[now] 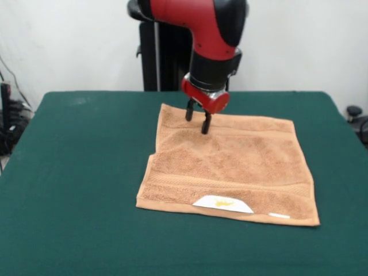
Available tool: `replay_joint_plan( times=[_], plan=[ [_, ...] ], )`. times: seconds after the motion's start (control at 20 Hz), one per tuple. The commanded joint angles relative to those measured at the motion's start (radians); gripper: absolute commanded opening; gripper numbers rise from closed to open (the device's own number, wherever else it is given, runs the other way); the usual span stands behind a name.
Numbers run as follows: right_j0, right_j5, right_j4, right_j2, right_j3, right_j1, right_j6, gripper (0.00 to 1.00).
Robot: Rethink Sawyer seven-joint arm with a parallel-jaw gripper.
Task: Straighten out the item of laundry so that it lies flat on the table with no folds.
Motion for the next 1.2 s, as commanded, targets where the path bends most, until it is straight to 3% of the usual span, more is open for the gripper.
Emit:
replay_joint_plan(
  times=[0.05,0.6,0.95,1.2],
  plan=[
    [0.052,-0.073,0.086,-0.026,0.014,0.098,0.220,1.00],
    [0.135,-0.110,0.192,-0.128,0.009,0.147,0.244,1.00],
    [0.104,-0.172,0.206,-0.094,0.024,0.180,0.226,1.00],
    [0.011,-0.266,0.174,0.009,-0.010,0.269,0.213,1.00]
  ],
)
